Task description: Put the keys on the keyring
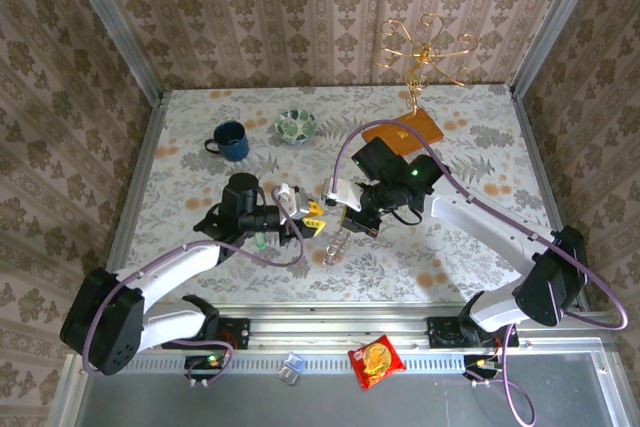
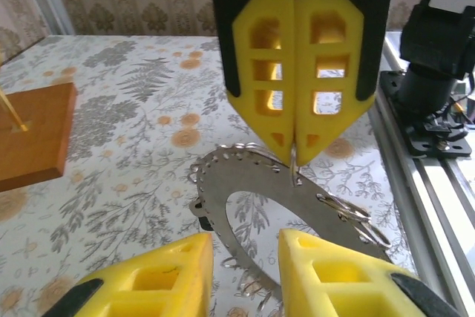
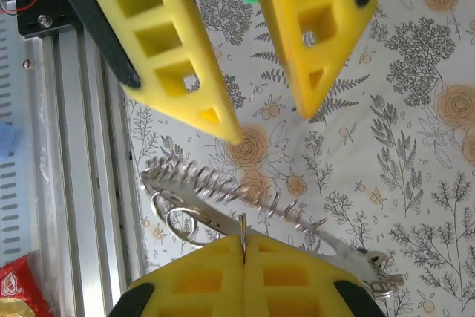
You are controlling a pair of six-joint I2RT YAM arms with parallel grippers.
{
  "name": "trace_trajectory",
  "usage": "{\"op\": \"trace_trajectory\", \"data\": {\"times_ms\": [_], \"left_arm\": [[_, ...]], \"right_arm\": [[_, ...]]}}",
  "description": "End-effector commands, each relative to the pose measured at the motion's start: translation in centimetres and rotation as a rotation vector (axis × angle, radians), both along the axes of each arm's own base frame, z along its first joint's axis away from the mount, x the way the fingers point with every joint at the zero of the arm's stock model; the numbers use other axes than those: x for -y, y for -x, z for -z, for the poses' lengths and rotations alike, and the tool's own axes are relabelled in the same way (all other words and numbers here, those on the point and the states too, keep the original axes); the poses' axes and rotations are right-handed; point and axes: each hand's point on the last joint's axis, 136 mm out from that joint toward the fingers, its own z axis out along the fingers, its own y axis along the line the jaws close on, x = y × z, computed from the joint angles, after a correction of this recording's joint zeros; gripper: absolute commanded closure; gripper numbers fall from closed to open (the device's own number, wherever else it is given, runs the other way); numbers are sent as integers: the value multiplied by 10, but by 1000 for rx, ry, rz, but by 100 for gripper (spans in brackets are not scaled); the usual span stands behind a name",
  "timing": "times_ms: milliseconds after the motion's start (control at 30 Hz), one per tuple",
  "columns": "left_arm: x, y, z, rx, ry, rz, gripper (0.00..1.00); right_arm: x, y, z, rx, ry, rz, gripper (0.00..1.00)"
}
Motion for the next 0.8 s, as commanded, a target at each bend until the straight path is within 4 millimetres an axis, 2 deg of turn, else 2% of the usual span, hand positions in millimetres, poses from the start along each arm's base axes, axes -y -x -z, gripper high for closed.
{"op": "trace_trajectory", "data": {"times_ms": [0, 467, 767], "left_arm": [[8, 8, -18, 71, 44, 87, 71], [15, 19, -9, 43, 22, 147, 73], [15, 20, -12, 55, 29, 141, 90]], "right_arm": [[-13, 2, -22, 50, -81, -53, 100], [-22, -2, -24, 97, -79, -46, 100], [-28, -2, -23, 92, -89, -40, 100]]}}
